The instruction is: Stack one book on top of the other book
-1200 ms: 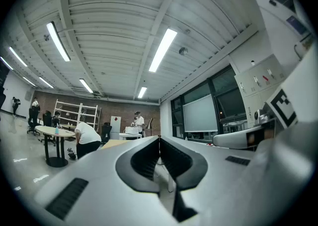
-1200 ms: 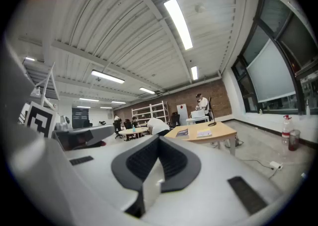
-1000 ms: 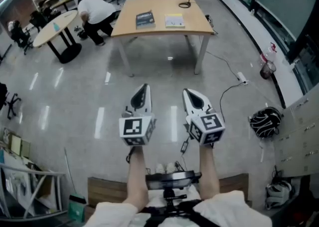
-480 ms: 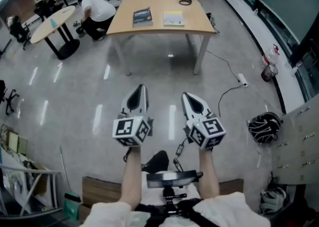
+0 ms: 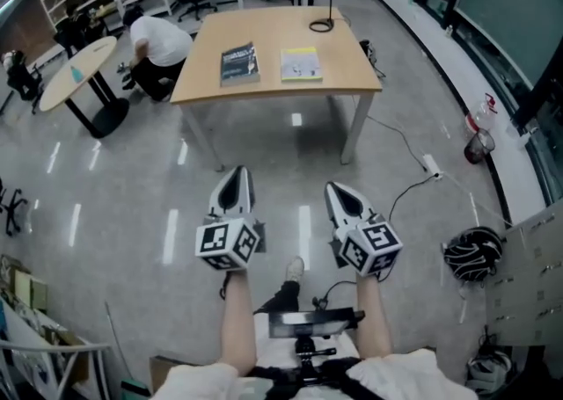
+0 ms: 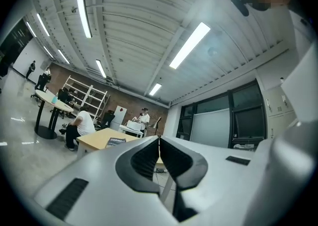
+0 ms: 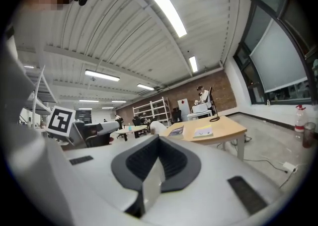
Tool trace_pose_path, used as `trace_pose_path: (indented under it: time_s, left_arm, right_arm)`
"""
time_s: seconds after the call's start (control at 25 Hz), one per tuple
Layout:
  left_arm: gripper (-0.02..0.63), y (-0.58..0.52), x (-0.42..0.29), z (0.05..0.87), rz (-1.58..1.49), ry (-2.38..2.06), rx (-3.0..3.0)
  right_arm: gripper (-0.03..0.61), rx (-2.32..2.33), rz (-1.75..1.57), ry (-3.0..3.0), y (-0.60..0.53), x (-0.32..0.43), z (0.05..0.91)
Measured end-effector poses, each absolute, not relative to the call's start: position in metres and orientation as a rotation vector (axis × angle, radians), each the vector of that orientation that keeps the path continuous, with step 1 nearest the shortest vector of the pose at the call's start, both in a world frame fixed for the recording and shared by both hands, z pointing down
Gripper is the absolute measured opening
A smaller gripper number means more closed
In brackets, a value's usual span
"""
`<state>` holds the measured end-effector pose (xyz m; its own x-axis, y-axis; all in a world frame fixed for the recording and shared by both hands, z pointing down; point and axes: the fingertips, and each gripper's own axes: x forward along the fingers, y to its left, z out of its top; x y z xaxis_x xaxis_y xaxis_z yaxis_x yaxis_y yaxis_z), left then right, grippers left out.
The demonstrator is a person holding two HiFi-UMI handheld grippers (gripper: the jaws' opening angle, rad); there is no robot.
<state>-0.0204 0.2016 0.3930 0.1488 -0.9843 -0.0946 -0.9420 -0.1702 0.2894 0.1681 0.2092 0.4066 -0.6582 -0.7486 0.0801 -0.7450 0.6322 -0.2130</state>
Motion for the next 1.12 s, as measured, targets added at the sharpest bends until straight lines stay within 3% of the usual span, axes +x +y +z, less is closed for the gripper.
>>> trace_pose_path:
  time_s: [0.32, 1.12]
  left_arm:
    - [0.012, 0.032, -0.026, 0.358, -0.372, -1.884, 2.375]
    - [0.012, -0.321, -0.034, 0.429, -0.104, -1.889, 2.3]
  right_arm:
    - [0.0, -1.366, -0.23, 2.818, 0.046, 0.157, 0.372]
    - [0.0, -1.308, -0.346, 2.864, -0.319, 0.145, 0.409]
